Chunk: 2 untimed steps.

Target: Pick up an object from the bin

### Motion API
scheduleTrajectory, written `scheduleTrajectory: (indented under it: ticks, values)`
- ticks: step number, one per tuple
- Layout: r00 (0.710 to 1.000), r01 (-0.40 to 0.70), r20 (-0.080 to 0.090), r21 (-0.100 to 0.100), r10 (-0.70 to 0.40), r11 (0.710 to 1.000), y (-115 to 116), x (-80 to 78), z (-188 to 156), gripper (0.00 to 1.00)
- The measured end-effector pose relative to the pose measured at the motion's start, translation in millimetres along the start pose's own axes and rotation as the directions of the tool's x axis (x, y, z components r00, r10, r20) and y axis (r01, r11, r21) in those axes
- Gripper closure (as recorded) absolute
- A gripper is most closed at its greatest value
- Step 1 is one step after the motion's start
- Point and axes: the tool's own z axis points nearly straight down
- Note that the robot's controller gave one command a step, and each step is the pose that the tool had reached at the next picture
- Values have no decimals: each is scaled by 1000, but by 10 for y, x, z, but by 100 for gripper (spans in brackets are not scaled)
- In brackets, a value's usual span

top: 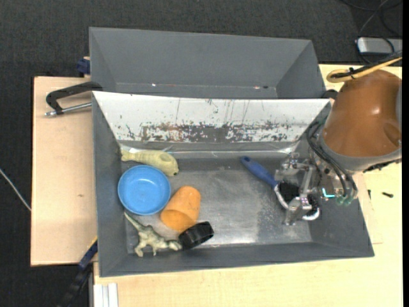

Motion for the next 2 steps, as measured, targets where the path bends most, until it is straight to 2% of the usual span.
scheduleTrajectory:
  ticks: [1, 2]
  values:
    - [997, -77, 12, 0, 77, 997, -407, -291, 799, 0]
    - [997, -73, 23, 0, 72, 997, -387, -320, 736, 100]
